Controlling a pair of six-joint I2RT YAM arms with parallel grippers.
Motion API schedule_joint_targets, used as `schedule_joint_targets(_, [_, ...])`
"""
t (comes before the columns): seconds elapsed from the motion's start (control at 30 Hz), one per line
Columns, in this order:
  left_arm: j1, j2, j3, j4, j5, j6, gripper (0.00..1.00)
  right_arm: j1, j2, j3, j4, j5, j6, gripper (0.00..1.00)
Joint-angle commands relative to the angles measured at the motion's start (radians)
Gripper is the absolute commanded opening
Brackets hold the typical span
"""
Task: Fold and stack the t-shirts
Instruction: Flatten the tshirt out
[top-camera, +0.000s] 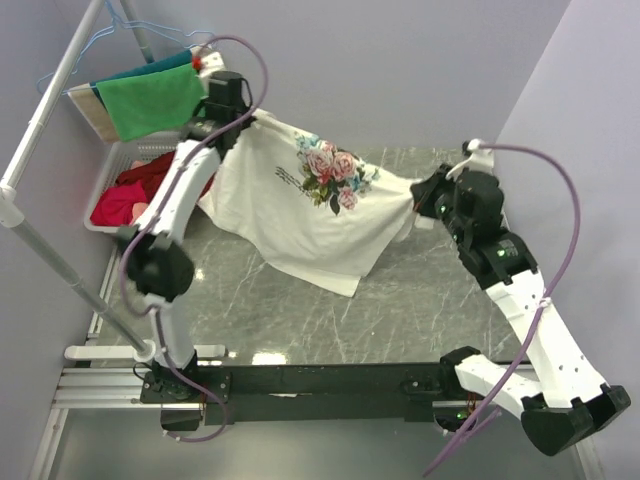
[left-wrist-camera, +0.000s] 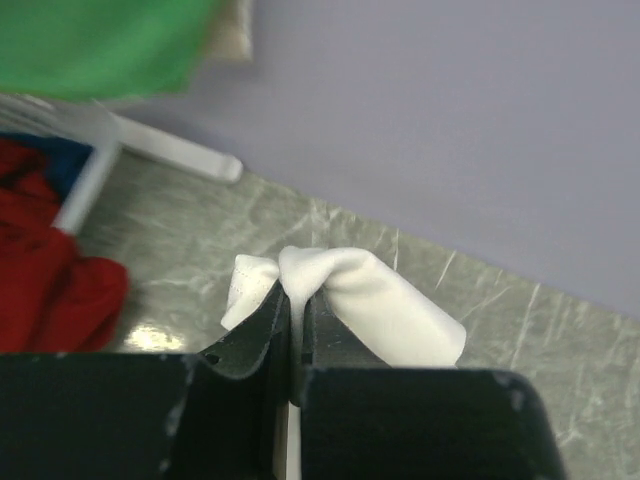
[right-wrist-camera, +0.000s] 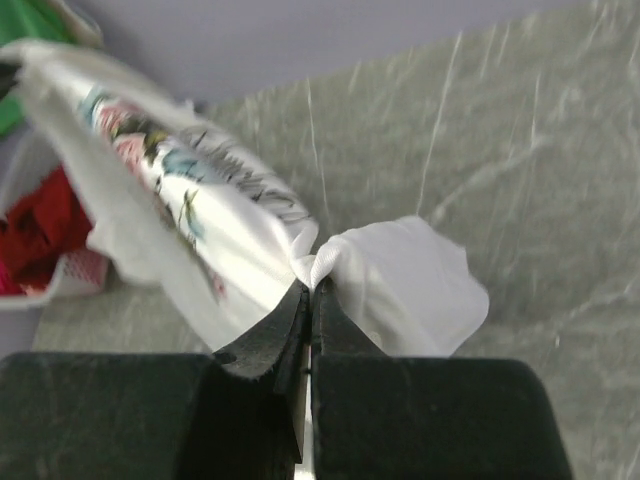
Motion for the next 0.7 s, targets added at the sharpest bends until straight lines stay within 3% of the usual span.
schedule_joint_targets(0.0, [0.007, 0.228, 0.184, 0.059, 0.103, -0.03, 0.02, 0.043, -0.061, -0.127, 0.003, 0.006, 0.093, 0.0])
schedule_joint_targets(0.2, [0.004, 0.463, 0.28, 0.233, 0.292, -0.082, 0.02, 0.05, -0.046, -0.252, -0.066, 0.079, 0.176, 0.0])
schedule_joint_targets(0.47, [-0.017, 0.617, 0.298, 0.416, 0.41, -0.177, 0.08, 0.048, 0.065, -0.229, -0.164, 0.222, 0.318, 0.0])
schedule_joint_targets(0.53, [-0.017, 0.625, 0.3, 0.452, 0.433, -0.179, 0.21, 0.048, 0.112, -0.208, -0.207, 0.252, 0.35, 0.0])
schedule_joint_targets(0.57, [-0.017, 0.626, 0.309, 0.455, 0.453, -0.176, 0.36, 0.048, 0.128, -0.197, -0.219, 0.26, 0.358, 0.0])
schedule_joint_targets(0.6, [-0.017, 0.622, 0.312, 0.455, 0.453, -0.164, 0.73, 0.047, 0.155, -0.177, -0.23, 0.269, 0.364, 0.0])
schedule_joint_targets(0.63, [-0.017, 0.614, 0.309, 0.453, 0.45, -0.155, 0.9, 0.047, 0.171, -0.166, -0.274, 0.295, 0.398, 0.0])
schedule_joint_targets(0.67, [-0.017, 0.588, 0.303, 0.449, 0.443, -0.142, 0.99, 0.047, 0.184, -0.148, -0.296, 0.306, 0.415, 0.0])
